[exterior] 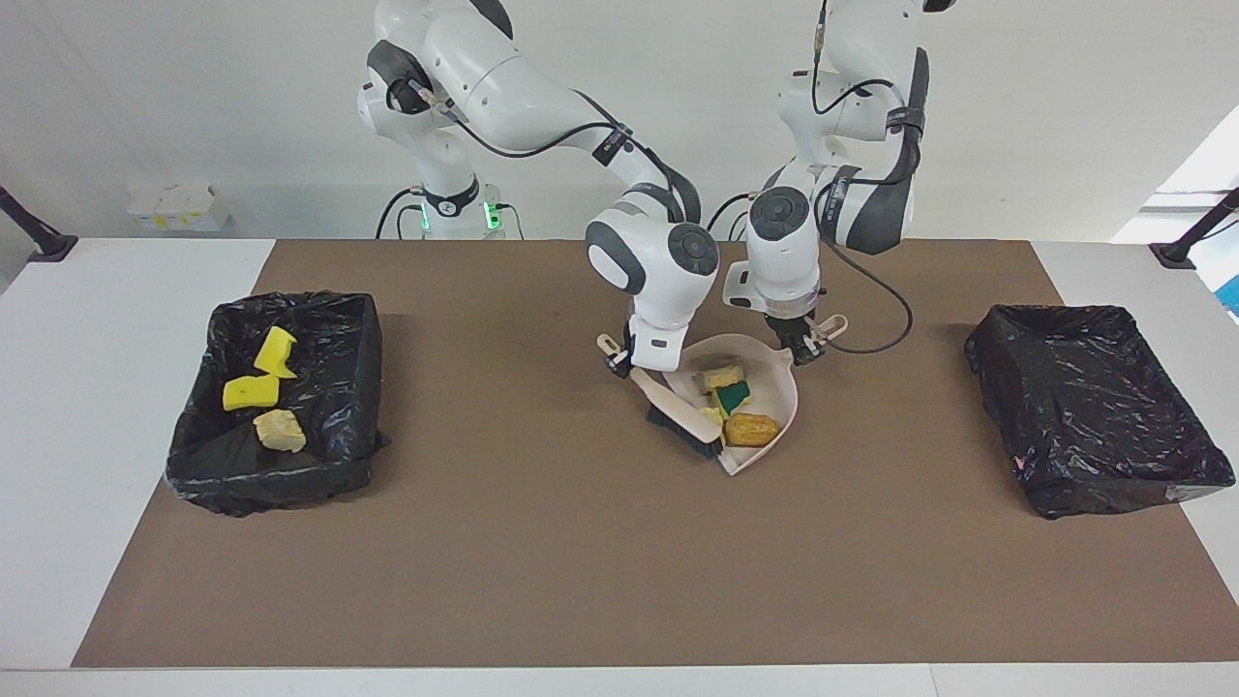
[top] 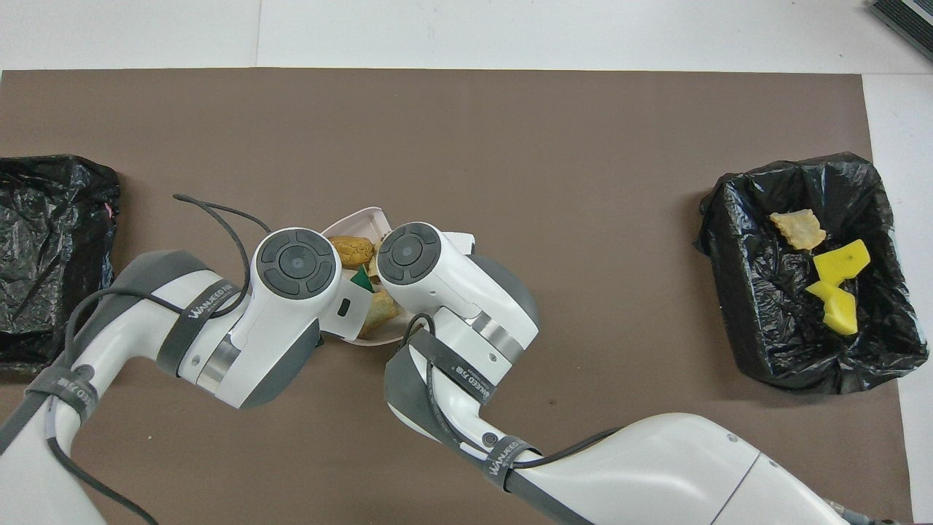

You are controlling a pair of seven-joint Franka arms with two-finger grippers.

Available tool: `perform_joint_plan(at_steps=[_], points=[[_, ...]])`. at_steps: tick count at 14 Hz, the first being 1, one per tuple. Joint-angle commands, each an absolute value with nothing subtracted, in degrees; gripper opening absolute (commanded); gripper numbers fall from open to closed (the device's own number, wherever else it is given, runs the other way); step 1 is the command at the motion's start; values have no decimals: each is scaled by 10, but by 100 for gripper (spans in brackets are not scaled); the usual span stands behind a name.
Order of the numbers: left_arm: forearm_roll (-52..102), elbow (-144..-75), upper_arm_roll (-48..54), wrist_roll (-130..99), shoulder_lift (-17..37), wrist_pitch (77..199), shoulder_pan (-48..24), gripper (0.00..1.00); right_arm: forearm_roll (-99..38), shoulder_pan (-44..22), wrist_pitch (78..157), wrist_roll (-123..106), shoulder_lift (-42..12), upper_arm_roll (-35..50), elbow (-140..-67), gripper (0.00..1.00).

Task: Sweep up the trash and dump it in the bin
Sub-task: 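Brush the remaining pieces into the dustpan held by the left gripper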

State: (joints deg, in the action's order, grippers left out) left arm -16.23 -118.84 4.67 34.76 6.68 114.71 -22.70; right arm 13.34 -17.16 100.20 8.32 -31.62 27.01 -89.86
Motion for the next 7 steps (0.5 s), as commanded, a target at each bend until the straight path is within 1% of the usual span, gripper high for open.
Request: perform_joint_plan(at_steps=[1, 4, 7], points=[[-167, -1204, 49, 376, 53, 1159, -218, 0, 86, -142, 966, 42, -280, 280, -922, 0], [-164, -1204, 49, 410, 57, 1181, -214, 0, 69, -131, 934, 68, -270, 280, -918, 0], [-162, -1203, 49, 444, 60, 1213, -214, 0, 54, -122, 887, 139, -243, 279, -918, 0]])
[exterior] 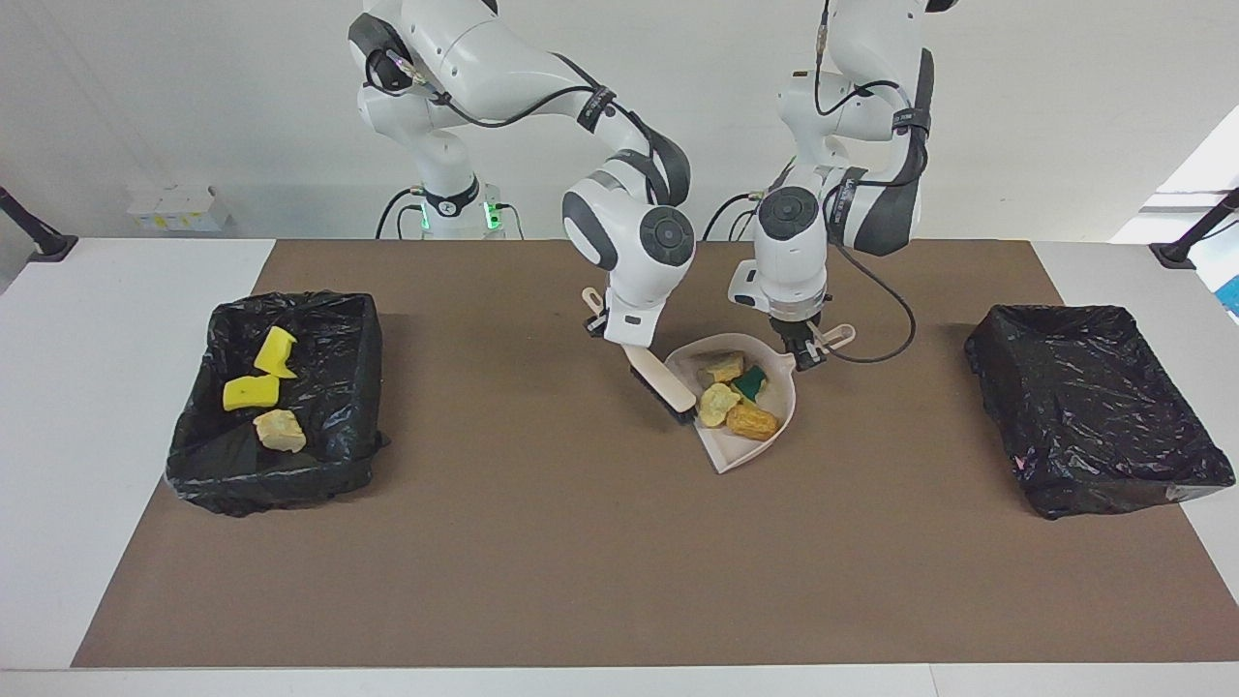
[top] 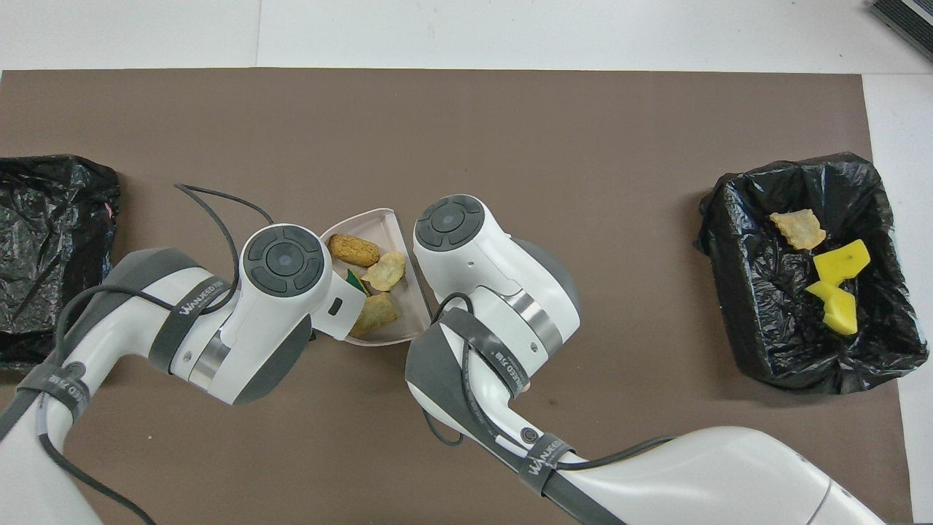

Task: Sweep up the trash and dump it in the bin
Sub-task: 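Brush the remaining pieces into the dustpan held by the left gripper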

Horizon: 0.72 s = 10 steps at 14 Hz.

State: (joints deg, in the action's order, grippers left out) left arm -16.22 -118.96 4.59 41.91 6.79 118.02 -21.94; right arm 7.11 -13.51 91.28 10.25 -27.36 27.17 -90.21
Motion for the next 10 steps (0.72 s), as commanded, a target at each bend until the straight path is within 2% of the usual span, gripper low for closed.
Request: perform_joint_plan(at_steps=[1, 4, 8, 10], points=[[-162, -1203, 49, 446, 61, 1222, -214, 0, 53, -123, 876, 177, -233, 279, -918, 0], [-162, -1202, 49, 446, 63, 1223, -213, 0, -8, -125, 860, 335, -223, 282, -930, 0], [-161, -1195, 48, 505, 68, 1223, -200, 0, -64, -159, 864, 409, -204, 286, -961, 0], [-161, -1188, 48, 525, 67, 1222, -187, 0, -82, -170, 892, 416, -184, 287, -994, 0]])
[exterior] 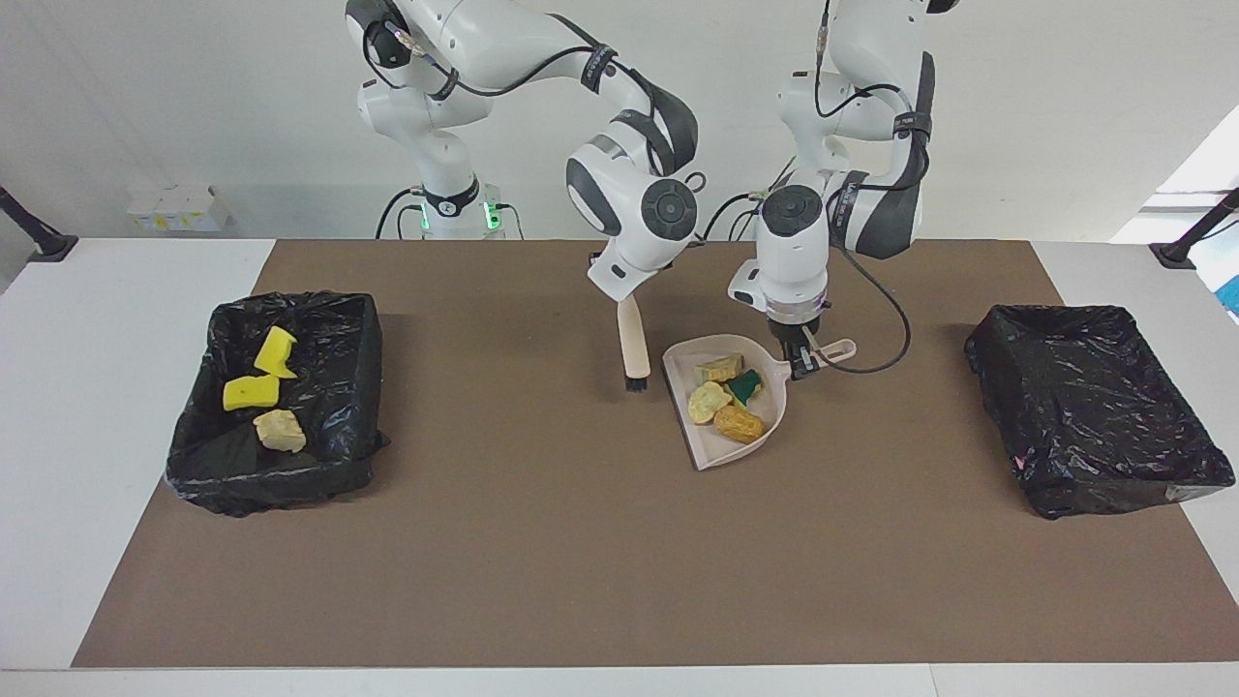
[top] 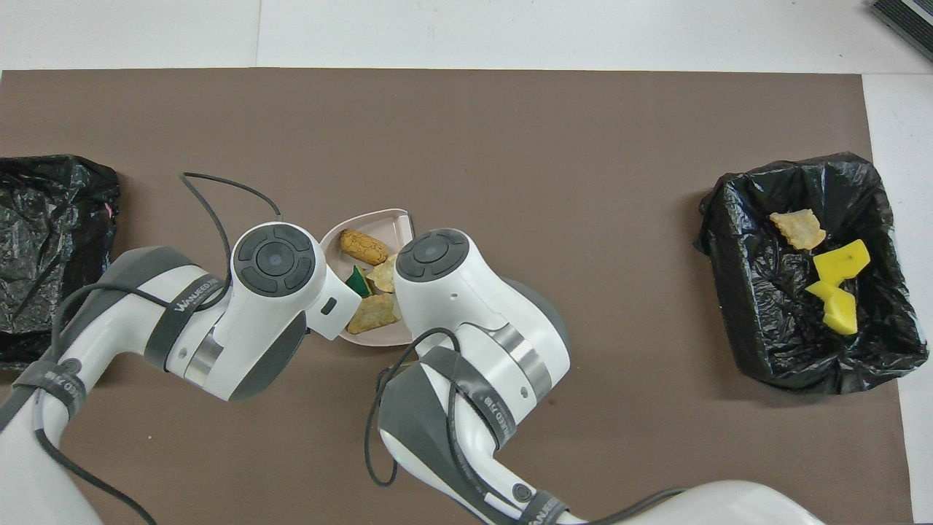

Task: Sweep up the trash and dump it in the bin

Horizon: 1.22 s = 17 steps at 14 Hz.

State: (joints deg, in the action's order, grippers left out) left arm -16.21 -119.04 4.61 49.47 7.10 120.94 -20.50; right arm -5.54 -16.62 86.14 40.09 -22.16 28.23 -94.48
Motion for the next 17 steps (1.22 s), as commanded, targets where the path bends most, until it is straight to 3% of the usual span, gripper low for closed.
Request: perform_joint_plan(at_steps=[1, 5, 8, 9, 10, 12, 17], points=[[-161, -1182, 49, 561, 67, 1217, -175, 0, -93, -178, 922, 410, -169, 287, -1022, 0], [-122, -1179, 51, 639, 59, 1214, -129, 0, -117, -216, 1074, 415, -136, 287, -1134, 0], [-104, -1172, 50, 699, 35, 1205, -88, 0, -118, -216, 1080, 416, -131, 287, -1150, 0], [-104, -1170, 49, 723, 25, 1199, -68, 0, -119, -217, 1081, 418, -131, 287, -1150, 15], [-104, -1168, 48, 743, 10, 1193, -48, 0, -120, -216, 1078, 418, -132, 287, -1147, 99], [-103, -1158, 45, 772, -14, 1189, 6, 0, -113, -217, 1050, 419, -142, 286, -1117, 100], [-104, -1067, 42, 900, 20, 1172, 182, 0, -91, -183, 984, 390, -137, 284, -1037, 100]])
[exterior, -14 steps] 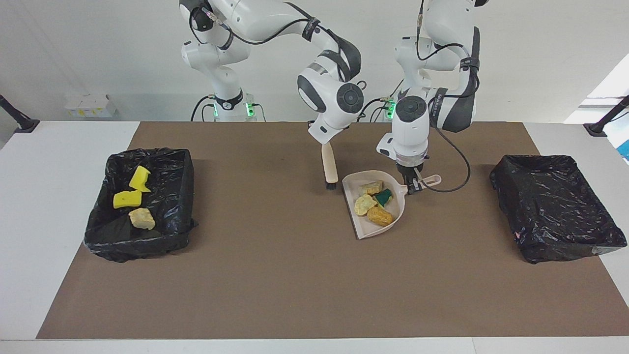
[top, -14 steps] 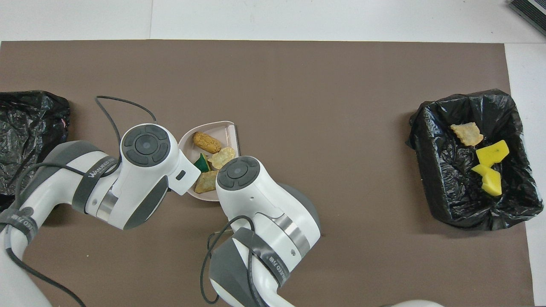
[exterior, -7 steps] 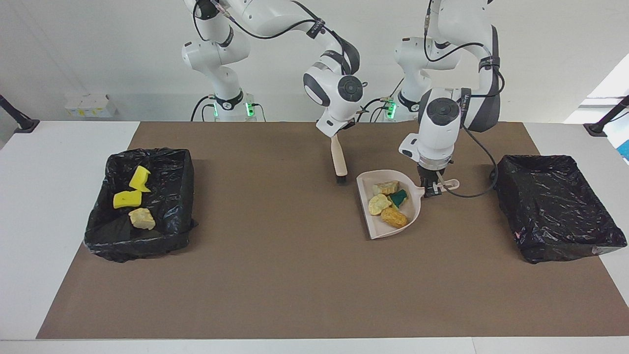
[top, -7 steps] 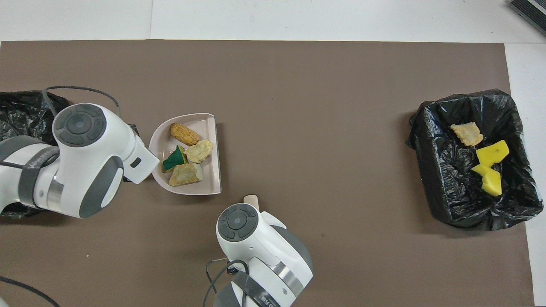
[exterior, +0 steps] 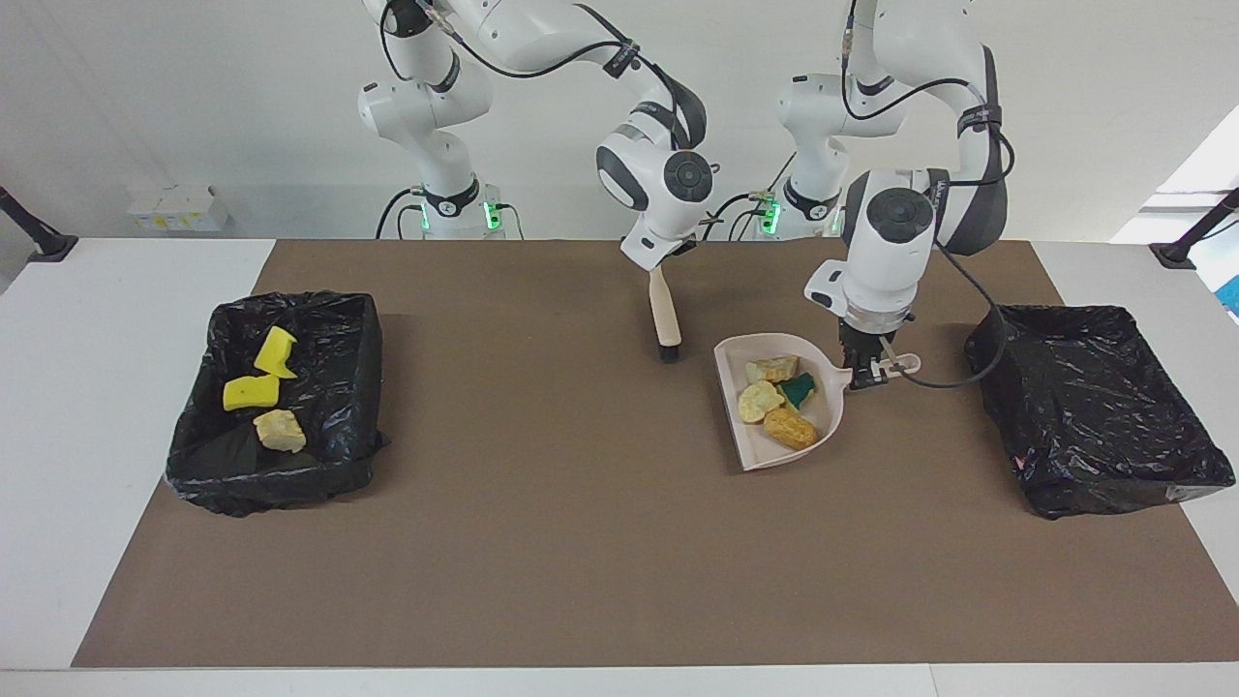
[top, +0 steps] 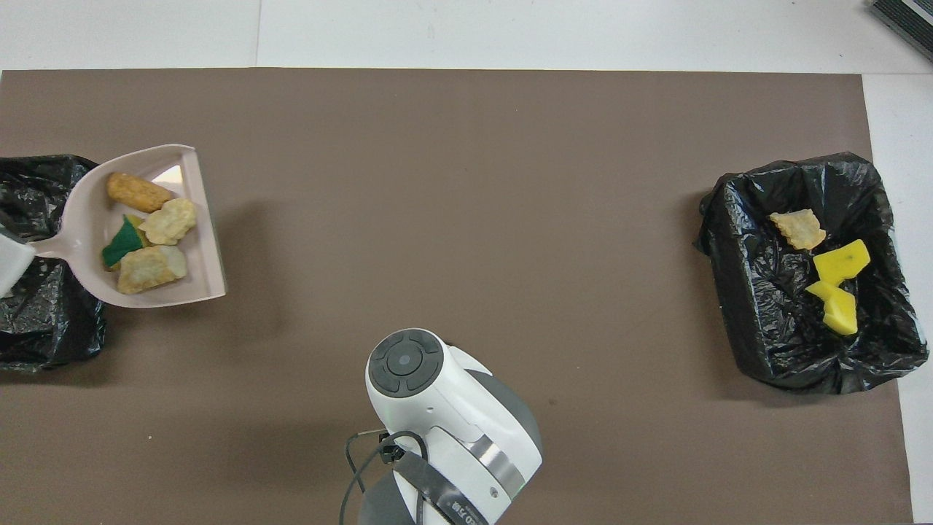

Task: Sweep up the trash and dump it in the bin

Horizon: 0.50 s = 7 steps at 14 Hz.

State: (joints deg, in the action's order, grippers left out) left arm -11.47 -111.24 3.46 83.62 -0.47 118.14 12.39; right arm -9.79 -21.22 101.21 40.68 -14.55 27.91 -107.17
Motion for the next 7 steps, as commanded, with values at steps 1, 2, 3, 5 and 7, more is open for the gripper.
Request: perform_joint_plan(at_steps=[1, 2, 3, 5, 7], points=[[-106, -1047, 42, 928, 32, 1176, 208, 0, -90, -162, 978, 372, -131, 286, -1021, 100], [-112, -1022, 42, 951, 45, 1177, 238, 0, -90, -152, 973, 350, -120, 284, -1004, 100], [-115, -993, 41, 985, 60, 1179, 270, 0, -89, -138, 959, 319, -114, 281, -985, 100], [-144, -962, 38, 1045, 78, 1197, 294, 0, -65, -110, 914, 270, -113, 280, -943, 100], [-245, -967, 39, 1042, 81, 1239, 295, 0, -19, -91, 876, 240, -113, 280, -906, 100]])
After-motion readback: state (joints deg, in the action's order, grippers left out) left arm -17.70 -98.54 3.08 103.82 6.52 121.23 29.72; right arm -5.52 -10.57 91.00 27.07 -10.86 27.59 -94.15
